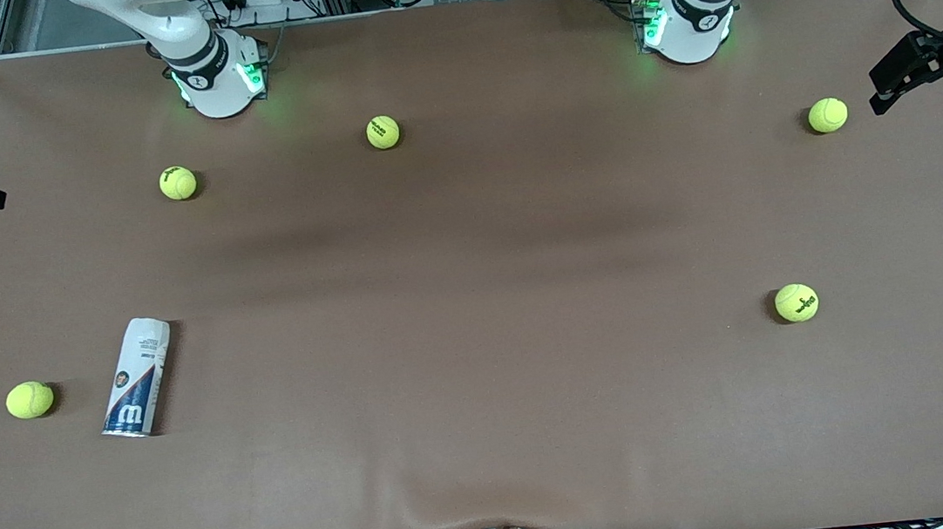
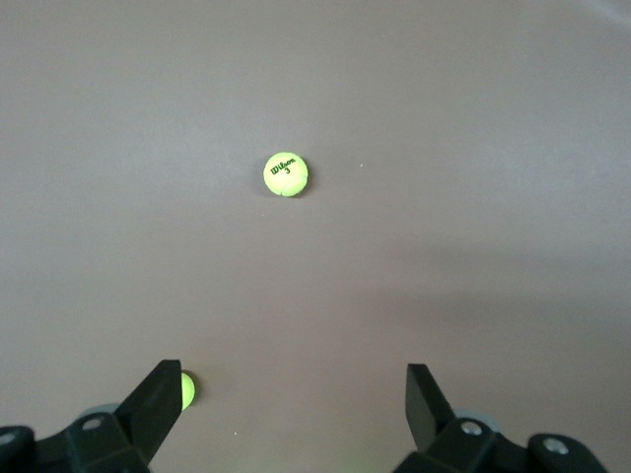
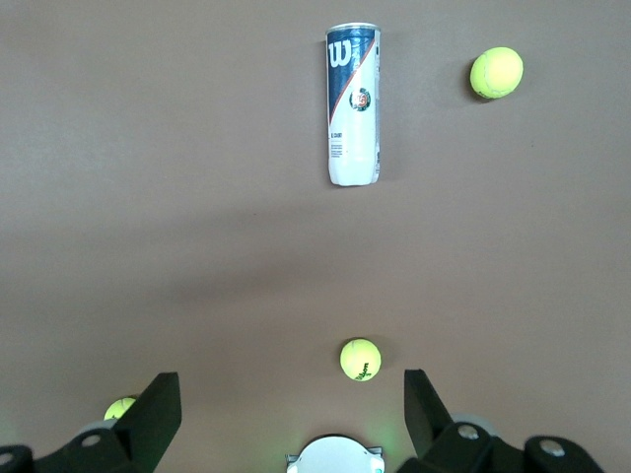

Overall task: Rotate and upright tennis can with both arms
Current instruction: 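Reach the right gripper toward the lying Wilson tennis can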

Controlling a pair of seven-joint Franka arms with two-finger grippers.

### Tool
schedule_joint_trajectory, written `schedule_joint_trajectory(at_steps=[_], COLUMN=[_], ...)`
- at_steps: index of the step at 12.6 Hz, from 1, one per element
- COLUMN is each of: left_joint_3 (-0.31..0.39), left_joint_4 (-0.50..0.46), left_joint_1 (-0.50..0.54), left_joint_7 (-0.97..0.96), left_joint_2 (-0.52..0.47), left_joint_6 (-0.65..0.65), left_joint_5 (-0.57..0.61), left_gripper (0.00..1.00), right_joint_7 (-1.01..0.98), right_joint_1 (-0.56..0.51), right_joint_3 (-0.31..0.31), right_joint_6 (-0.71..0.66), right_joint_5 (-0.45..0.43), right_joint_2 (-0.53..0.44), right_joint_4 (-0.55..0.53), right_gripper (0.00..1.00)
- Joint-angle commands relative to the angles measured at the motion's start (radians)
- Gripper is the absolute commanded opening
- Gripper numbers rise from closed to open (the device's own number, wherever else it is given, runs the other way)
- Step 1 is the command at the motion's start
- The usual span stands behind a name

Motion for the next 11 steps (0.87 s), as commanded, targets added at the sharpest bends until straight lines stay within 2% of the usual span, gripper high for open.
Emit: schedule_joint_trajectory(at_steps=[1,6,8,11], left_joint_3=[-0.010,-0.010,-0.014,-0.044], left_joint_4=[0.015,0.015,0.011,0.009], left_joint_1=[0.010,0.004,0.001,0.004], left_joint_7=[0.016,0.019,0.016,0.012], left_joint_2=[-0.001,0.008,0.008,0.006], left_joint_6=[-0.013,-0.011,-0.011,-0.013], left_joint_5=[-0.010,-0.017,-0.016,-0.010], left_gripper=[1.00,1.00,1.00,1.00], right_joint_7=[0.013,-0.003,-0.028,-0.112], right_joint_1=[-0.011,-0.014,-0.017,-0.029], right_joint_3=[0.011,0.010,0.011,0.010], right_joint_6=[-0.012,0.015,0.058,0.210], right_joint_5=[-0.011,-0.014,-0.031,-0.031], right_joint_2=[-0.010,0.021,0.093,0.243], right_joint_4=[0.005,0.003,0.002,0.002], right_gripper=[1.00,1.00,1.00,1.00])
